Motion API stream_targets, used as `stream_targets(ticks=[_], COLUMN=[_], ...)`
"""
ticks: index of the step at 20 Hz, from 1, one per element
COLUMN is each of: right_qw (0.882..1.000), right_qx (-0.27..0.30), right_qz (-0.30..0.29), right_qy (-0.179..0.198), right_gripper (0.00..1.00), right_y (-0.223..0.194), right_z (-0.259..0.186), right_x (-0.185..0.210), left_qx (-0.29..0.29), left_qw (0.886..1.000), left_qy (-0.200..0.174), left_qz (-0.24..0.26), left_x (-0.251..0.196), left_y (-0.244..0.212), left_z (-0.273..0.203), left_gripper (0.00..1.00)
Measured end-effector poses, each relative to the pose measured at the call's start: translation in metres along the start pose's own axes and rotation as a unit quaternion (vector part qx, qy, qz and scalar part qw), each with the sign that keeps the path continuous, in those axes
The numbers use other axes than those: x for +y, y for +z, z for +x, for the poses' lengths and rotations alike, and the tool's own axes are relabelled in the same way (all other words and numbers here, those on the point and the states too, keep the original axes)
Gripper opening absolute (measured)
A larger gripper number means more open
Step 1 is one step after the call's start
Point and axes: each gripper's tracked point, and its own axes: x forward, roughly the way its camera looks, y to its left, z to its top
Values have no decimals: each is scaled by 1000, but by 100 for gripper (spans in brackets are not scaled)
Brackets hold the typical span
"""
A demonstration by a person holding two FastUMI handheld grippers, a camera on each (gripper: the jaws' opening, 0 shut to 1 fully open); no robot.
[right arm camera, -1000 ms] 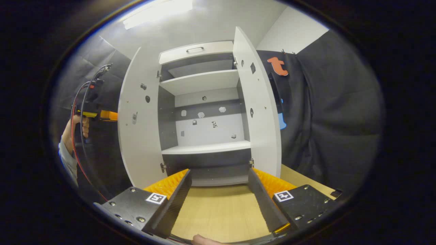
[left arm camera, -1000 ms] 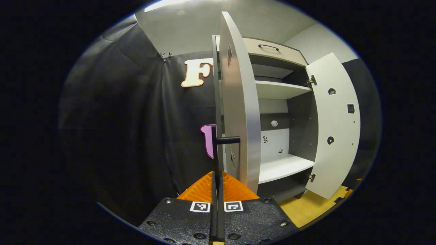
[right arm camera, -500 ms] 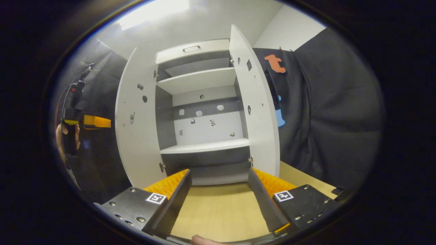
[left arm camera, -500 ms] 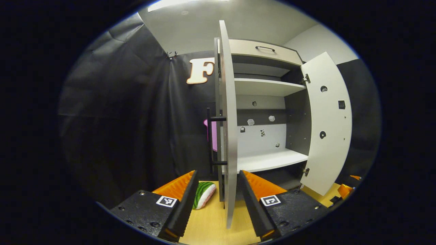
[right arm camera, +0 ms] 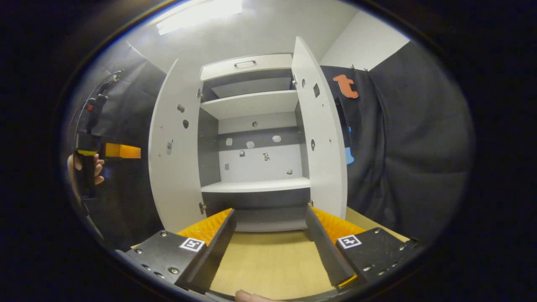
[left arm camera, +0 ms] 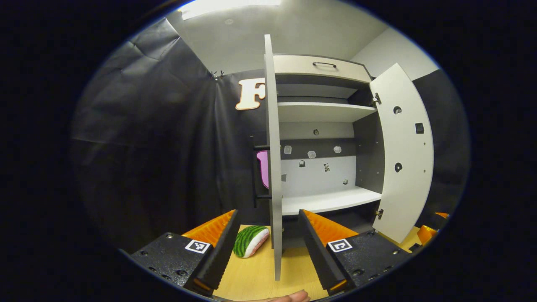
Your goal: Open the right door of the double-door shoe cabinet with the right hand, and open the left door with the left hand.
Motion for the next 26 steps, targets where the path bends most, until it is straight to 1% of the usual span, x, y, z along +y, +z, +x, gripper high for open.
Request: stream_targets(ticks=[2, 4, 7, 10, 11, 13, 14, 15, 18, 19, 22, 26], right_qw=[1000, 1000, 1000, 1000, 1000, 1000, 1000, 1000, 1000, 1000, 999, 999], right_qx=[-2, -5, -11, -14, -16, -13, -13, -13, -13, -12, -12, -15], right_qz=[-1, -1, -8, -14, -12, -9, -10, -13, -24, -28, -40, -30], right_qy=[-3, -4, -3, -5, -4, -2, -3, -1, -1, -3, -6, -18], right_gripper=[99, 99, 99, 99, 99, 99, 99, 99, 99, 99, 99, 99], right_y=[2, 5, 10, 13, 13, 13, 14, 14, 15, 13, 12, 13], right_z=[-1, -1, -1, -1, -2, -3, -2, -2, -1, 0, -5, -10], right_x=[-2, -5, -6, -9, -10, -12, -14, -14, -17, -18, -22, -37], left_qx=[-2, -4, -11, -2, -7, 1, 9, 16, 15, 8, 2, 4], left_qw=[1000, 999, 999, 997, 996, 995, 995, 995, 998, 999, 998, 998], left_qy=[-10, -31, -52, -79, -86, -83, -85, -87, -58, -51, -63, -64], left_qz=[4, 14, -4, -27, -32, -47, -46, -36, -4, 5, 10, -8], left_x=[-17, -41, -74, -107, -114, -122, -128, -134, -135, -137, -157, -165], left_y=[-5, -13, -22, -38, -39, -52, -62, -70, -79, -78, -77, -77], left_z=[-4, -10, -16, -19, -20, -18, -19, -20, -17, -16, -15, -16], left_gripper=[87, 87, 89, 90, 93, 97, 98, 97, 94, 96, 95, 98])
